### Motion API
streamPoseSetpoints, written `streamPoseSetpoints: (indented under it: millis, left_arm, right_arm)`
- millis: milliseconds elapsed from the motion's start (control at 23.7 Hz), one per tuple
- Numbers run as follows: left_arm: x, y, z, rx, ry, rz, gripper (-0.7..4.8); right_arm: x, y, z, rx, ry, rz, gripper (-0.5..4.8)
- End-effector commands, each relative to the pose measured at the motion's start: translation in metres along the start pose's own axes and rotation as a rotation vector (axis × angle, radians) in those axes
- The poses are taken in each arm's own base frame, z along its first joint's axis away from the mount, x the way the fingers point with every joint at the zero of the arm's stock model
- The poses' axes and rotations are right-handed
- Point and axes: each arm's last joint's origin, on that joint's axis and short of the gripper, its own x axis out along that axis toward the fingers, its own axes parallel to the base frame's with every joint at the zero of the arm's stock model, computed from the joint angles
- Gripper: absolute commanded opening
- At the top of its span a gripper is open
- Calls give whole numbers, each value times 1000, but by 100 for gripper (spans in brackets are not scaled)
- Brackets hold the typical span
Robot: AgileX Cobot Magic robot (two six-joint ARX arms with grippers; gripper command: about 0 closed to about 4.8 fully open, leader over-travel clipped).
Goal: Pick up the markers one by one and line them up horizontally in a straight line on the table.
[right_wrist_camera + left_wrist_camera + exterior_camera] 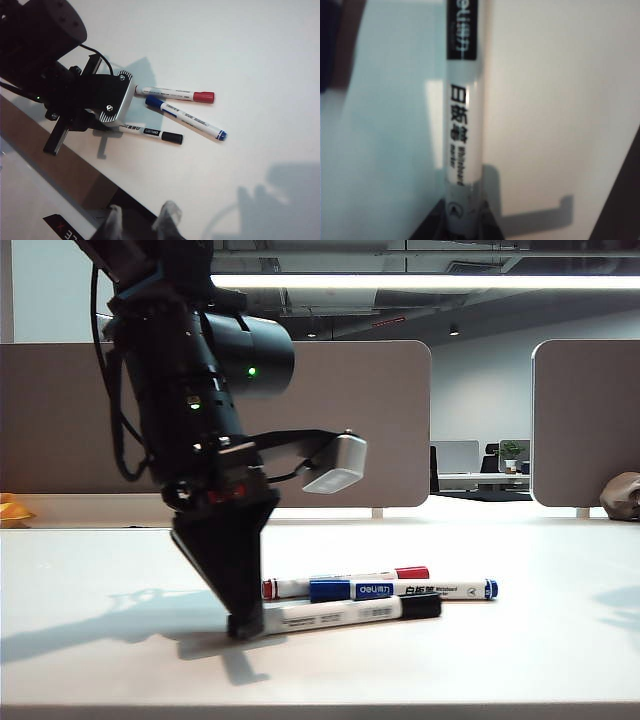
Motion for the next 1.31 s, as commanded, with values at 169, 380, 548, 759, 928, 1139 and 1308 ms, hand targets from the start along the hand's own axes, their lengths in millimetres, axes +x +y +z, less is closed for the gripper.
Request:
streamPoseSetpoints:
  millis: [169,380,548,759,928,1139,1308]
  left_arm:
    - [13,2,-30,23,307,36,66]
    - [7,-1,-35,66,354,72,66]
    - [3,3,-40,50,379,78,65]
    - [-2,16,-52,22,426,103,57]
    - [-5,19,-55,76,471,137,57]
    - [-6,19,-53,113,453,144,64]
    - [-6,20,-51,122,432,157,85]
  right_arm:
    - [-1,1,1,-3,-11,10,103]
    - [-1,1,1,-4,-13,11,103]
    - [-1,1,1,-5,-15,11,103]
    - [1,4,1,-18,-4,29,103]
    - [1,6,0,-28,-1,35,103]
    - [1,6,1,-54,-2,35,103]
    - [2,6,1,-57,-1,40,103]
